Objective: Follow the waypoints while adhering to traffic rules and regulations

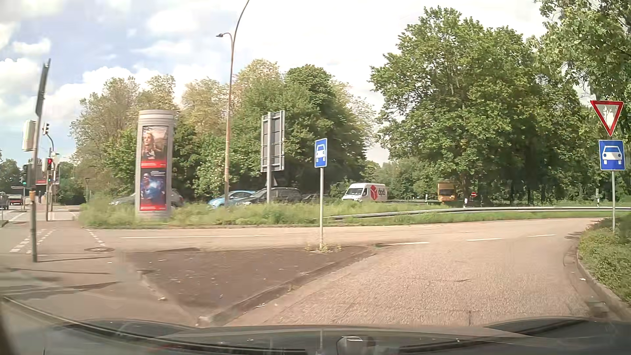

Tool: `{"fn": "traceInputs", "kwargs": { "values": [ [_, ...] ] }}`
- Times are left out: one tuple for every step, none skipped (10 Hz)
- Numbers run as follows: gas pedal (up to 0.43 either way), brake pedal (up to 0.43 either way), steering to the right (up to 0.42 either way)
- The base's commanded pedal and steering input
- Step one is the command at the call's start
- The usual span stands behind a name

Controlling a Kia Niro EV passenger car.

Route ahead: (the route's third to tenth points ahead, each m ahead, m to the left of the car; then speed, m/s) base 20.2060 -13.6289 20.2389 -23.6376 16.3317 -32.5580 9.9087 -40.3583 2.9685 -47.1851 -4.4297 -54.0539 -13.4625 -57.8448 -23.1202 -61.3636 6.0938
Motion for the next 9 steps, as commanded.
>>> {"fn": "traceInputs", "kwargs": {
  "values": [
    [0.059,0.0,0.262],
    [0.059,0.0,0.262],
    [0.059,0.0,0.263],
    [0.067,0.0,0.263],
    [0.079,0.0,0.263],
    [0.079,0.0,0.264],
    [0.079,0.0,0.264],
    [0.087,0.0,0.265],
    [0.098,0.0,0.265]
  ]
}}
